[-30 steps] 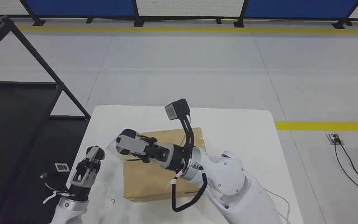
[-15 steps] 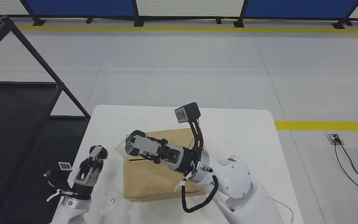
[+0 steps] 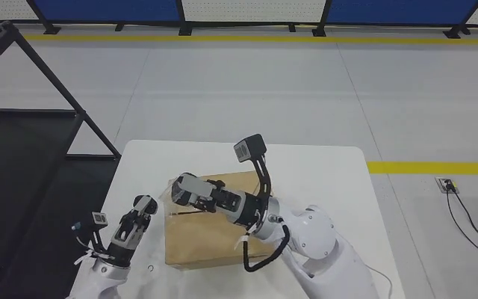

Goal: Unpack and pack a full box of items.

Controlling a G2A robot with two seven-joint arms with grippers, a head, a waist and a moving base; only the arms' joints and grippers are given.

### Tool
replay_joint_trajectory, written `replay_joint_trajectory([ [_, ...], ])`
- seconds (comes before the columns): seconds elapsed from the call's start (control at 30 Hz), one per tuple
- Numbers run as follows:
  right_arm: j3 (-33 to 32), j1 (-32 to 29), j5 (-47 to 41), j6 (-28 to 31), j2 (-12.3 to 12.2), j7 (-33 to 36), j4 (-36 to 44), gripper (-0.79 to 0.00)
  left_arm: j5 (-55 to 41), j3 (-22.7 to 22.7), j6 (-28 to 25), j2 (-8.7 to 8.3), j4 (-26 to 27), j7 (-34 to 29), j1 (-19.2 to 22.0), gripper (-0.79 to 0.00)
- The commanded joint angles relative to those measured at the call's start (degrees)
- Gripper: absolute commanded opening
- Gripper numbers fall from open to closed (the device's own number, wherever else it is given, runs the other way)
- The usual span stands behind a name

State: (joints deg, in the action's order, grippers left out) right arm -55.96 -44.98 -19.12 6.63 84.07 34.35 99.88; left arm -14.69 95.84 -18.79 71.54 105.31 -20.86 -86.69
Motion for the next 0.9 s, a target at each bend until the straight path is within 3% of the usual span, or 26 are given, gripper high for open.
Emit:
replay_joint_trajectory([
  [0.0, -0.47, -0.20, -0.09, -0.35, -0.06, 0.13, -0.03, 0.000, 1.65, -0.14, 0.93, -0.15, -0.05, -1.26, 0.36, -0.785],
  [0.4, -2.68, -2.84, 0.97, -4.31, -0.63, 0.46, 1.73, 0.000, 9.31, -2.05, 5.29, -0.74, -2.67, -4.49, 3.92, -0.785],
  [0.87, -5.41, -8.41, 3.59, -6.67, -1.58, -0.47, 8.16, 0.000, 9.49, -2.45, 5.76, -1.14, -3.32, -5.83, 4.39, -0.785],
])
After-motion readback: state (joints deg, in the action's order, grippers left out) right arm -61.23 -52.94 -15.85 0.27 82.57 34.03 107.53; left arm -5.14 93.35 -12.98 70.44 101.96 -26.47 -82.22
